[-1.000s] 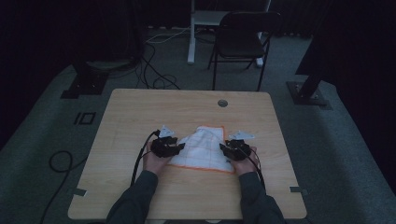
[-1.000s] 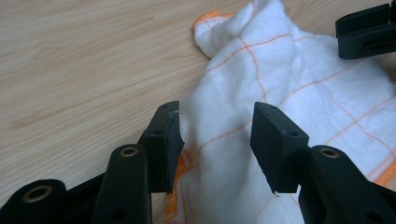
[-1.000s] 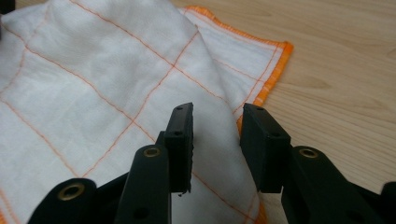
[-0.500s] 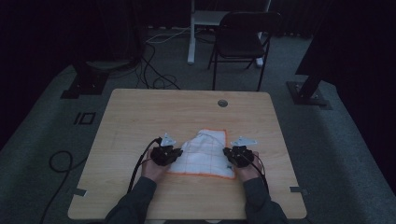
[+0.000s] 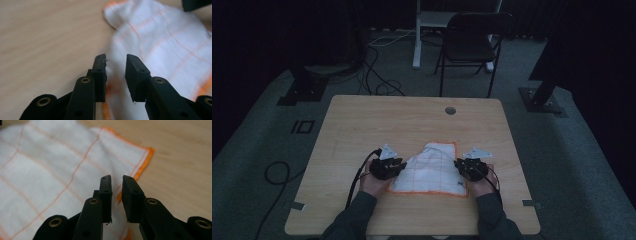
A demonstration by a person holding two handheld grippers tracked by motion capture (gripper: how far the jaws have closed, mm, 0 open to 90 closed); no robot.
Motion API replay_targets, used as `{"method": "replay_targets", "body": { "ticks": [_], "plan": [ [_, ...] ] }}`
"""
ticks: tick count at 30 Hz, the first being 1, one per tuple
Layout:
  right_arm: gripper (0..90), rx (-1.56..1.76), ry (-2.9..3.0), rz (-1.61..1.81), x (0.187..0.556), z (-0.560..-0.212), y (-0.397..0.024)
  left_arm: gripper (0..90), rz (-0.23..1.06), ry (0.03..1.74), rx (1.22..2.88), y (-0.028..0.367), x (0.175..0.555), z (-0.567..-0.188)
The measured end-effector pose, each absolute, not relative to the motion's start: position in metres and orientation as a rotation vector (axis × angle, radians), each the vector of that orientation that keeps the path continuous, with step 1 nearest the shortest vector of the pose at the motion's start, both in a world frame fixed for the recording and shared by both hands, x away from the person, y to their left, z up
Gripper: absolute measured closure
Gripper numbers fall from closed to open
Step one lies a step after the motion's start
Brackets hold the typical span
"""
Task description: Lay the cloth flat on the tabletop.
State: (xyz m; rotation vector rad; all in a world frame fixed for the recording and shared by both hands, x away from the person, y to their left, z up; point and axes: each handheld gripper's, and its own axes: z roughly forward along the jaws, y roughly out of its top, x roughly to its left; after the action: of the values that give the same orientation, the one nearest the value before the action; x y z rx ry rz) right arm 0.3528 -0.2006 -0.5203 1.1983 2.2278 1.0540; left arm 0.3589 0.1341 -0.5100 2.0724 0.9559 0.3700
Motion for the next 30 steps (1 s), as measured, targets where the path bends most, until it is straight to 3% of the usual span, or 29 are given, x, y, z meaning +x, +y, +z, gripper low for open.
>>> {"method": "replay_targets", "body": {
  "ticks": [5,14,20,23,27,30],
  "plan": [
    [78.7,1.235,2.188,1.048,0.37,-0.522,-0.197,72.2,0.38,1.018,2.085,0.132,0.375,-0.512],
    [71.2,1.254,2.201,0.968,0.397,-0.536,-0.18,58.2,0.311,1.003,2.125,0.123,0.372,-0.525],
    [67.0,1.287,2.211,0.943,0.405,-0.541,-0.178,55.2,0.282,1.008,2.157,0.123,0.368,-0.534],
    [70.1,1.297,2.222,0.944,0.407,-0.54,-0.179,63.8,0.251,1.003,2.15,0.123,0.367,-0.537],
    [85.5,1.301,2.243,0.932,0.409,-0.538,-0.18,79.3,0.286,0.977,2.181,0.12,0.366,-0.533],
    [88.5,1.315,2.227,0.91,0.411,-0.537,-0.184,83.2,0.324,0.991,2.182,0.124,0.365,-0.531]
  ]
}}
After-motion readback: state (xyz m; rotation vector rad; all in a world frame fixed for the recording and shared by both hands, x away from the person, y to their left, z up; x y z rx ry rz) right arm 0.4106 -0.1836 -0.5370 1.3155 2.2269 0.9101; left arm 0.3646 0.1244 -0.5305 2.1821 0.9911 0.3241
